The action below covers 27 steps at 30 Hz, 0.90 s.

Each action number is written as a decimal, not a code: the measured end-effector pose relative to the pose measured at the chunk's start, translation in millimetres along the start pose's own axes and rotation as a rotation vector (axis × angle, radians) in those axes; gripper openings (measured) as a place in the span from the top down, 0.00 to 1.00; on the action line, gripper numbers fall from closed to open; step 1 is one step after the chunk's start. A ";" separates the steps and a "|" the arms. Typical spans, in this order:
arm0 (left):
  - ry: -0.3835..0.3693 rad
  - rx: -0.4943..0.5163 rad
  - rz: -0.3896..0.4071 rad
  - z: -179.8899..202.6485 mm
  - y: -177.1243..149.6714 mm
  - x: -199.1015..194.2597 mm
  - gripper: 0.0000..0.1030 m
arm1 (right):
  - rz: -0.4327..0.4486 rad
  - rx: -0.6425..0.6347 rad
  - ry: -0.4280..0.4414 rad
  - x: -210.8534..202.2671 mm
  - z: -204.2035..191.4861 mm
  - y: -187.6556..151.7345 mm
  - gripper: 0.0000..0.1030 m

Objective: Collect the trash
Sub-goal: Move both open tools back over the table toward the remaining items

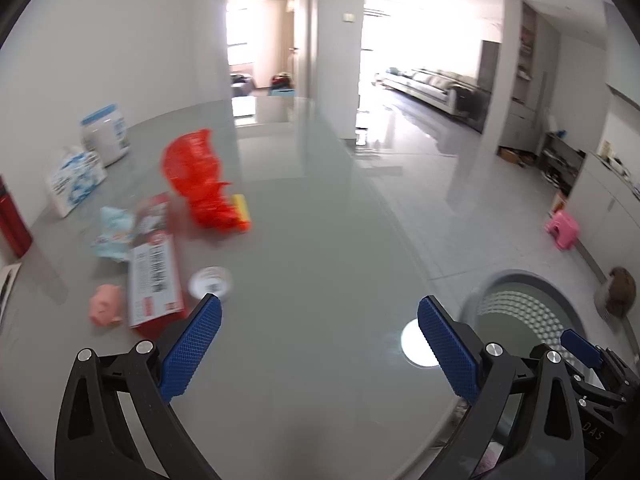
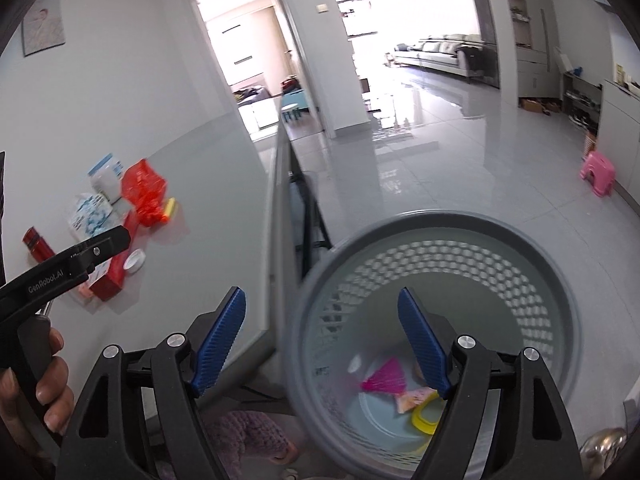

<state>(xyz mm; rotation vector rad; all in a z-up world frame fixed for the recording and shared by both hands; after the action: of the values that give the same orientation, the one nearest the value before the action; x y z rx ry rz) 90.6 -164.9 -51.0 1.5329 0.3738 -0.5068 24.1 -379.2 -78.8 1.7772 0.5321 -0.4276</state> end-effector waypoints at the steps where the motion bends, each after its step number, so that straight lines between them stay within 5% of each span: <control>1: 0.028 -0.015 0.000 -14.0 -0.8 -1.2 0.06 | -0.002 -0.011 0.014 3.5 -9.5 -0.4 0.27; 14: 0.308 -0.171 0.000 -175.1 -22.1 -16.2 0.06 | -0.052 -0.198 0.188 54.0 -132.2 4.6 0.25; 27: 0.358 -0.214 -0.086 -239.4 -39.1 6.2 0.06 | -0.158 -0.322 0.221 119.2 -205.8 5.5 0.25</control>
<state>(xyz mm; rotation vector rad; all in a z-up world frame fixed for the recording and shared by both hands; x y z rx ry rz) 94.9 74.4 -91.1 1.4008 0.7489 -0.2464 128.9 -165.8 -85.5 1.4836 0.8518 -0.2377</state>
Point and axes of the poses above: each gripper's, at about its wrist camera, not at the fingertips, and x roughly the way its jaws point, z to its right, y to its top, the point moved 5 cm from there along x, roughly the way its jaws point, and after that the axes turned 9 degrees about z, right-handed, at the moved point
